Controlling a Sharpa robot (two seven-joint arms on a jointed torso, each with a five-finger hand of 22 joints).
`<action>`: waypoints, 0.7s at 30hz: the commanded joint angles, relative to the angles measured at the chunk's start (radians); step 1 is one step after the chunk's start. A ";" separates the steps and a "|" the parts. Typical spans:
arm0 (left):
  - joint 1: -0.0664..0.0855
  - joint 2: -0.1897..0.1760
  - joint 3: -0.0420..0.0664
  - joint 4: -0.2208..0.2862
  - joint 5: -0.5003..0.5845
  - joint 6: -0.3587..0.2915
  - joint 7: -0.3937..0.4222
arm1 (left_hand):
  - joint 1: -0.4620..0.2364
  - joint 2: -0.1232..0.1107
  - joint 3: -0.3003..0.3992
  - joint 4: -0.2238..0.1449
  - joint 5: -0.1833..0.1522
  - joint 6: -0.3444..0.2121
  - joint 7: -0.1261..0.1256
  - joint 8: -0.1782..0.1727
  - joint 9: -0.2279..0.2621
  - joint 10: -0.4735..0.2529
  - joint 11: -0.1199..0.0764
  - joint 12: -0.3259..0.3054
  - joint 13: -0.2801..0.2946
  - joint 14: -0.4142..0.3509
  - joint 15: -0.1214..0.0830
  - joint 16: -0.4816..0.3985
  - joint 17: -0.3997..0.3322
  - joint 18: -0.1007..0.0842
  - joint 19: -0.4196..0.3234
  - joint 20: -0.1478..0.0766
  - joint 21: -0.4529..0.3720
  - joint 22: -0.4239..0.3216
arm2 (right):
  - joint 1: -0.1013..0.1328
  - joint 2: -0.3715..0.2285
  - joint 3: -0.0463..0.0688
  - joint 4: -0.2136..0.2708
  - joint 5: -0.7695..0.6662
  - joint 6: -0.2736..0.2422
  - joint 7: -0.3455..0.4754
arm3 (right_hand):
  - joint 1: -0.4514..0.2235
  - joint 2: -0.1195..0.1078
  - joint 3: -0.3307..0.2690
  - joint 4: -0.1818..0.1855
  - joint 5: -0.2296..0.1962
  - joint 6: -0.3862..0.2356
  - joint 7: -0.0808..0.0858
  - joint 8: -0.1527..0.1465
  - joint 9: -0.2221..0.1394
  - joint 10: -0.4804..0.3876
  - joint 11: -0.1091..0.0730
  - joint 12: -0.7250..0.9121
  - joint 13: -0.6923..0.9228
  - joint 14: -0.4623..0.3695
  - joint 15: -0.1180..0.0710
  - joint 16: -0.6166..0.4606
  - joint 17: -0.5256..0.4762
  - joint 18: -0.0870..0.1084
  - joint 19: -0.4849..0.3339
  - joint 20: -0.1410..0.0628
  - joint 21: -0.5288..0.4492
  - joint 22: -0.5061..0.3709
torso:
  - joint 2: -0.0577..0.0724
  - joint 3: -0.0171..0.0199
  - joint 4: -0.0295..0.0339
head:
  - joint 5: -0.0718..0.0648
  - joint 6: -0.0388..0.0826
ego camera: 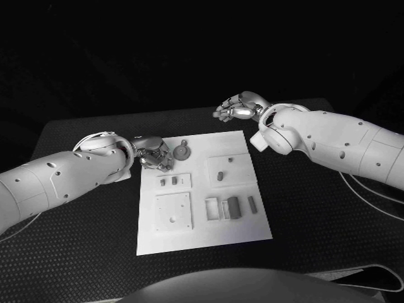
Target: Assemble the parts on the task board
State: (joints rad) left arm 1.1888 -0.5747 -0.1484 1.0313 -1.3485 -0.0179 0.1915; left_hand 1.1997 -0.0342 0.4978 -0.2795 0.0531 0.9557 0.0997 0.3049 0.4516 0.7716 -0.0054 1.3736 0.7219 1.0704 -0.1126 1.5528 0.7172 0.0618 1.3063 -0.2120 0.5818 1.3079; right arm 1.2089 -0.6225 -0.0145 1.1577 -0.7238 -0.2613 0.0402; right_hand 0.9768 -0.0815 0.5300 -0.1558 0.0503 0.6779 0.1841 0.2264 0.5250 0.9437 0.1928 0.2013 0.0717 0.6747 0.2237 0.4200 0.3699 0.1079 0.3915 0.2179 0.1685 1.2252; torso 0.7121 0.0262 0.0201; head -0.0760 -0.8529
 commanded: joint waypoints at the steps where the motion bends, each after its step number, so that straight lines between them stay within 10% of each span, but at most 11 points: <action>1: 0.000 0.003 -0.001 0.001 -0.015 -0.009 -0.001 | -0.003 0.003 0.002 -0.002 -0.004 0.002 0.006 0.000 -0.002 0.006 0.002 0.004 -0.002 0.005 0.000 0.003 0.001 0.030 0.009 0.002 0.000 0.017 | 0.000 0.001 0.000 0.001 0.000 0.009 0.007 | -0.005 -0.002 0.000 0.005 -0.002 -0.008 0.065 0.003 -0.001 0.008 0.002 -0.006 -0.002 0.007 0.001 -0.004 -0.001 0.000 0.006 -0.001 -0.004 0.002 | 0.000 -0.0002 -0.0001 | 0.000 -0.001; 21: -0.004 0.011 -0.001 -0.006 -0.016 -0.015 0.000 | -0.017 0.022 0.004 0.010 -0.004 0.008 0.005 0.005 0.001 0.010 0.001 0.005 -0.003 0.008 0.000 0.003 0.001 0.031 0.013 0.003 -0.002 0.017 | 0.000 0.001 0.000 0.000 0.001 0.011 0.007 | -0.005 -0.001 -0.001 0.006 -0.002 -0.008 0.065 0.003 -0.002 0.008 0.002 -0.006 -0.002 0.007 0.001 -0.004 -0.001 0.000 0.007 0.000 -0.005 0.003 | 0.000 -0.0003 -0.0004 | 0.000 -0.001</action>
State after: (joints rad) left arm 1.1864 -0.5667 -0.1490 1.0235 -1.3589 -0.0246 0.1887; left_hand 1.1835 -0.0180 0.5022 -0.2753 0.0531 0.9593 0.1033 0.3034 0.4510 0.7751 -0.0019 1.3735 0.7199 1.0704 -0.1126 1.5529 0.7171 0.0620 1.3119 -0.2107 0.5817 1.3077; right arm 1.2089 -0.6224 -0.0145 1.1569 -0.7229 -0.2612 0.0402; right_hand 0.9767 -0.0815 0.5300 -0.1557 0.0503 0.6779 0.1841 0.2264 0.5242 0.9437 0.1928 0.2013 0.0714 0.6747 0.2237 0.4200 0.3699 0.1079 0.3915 0.2179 0.1685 1.2261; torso 0.7120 0.0260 0.0196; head -0.0748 -0.8539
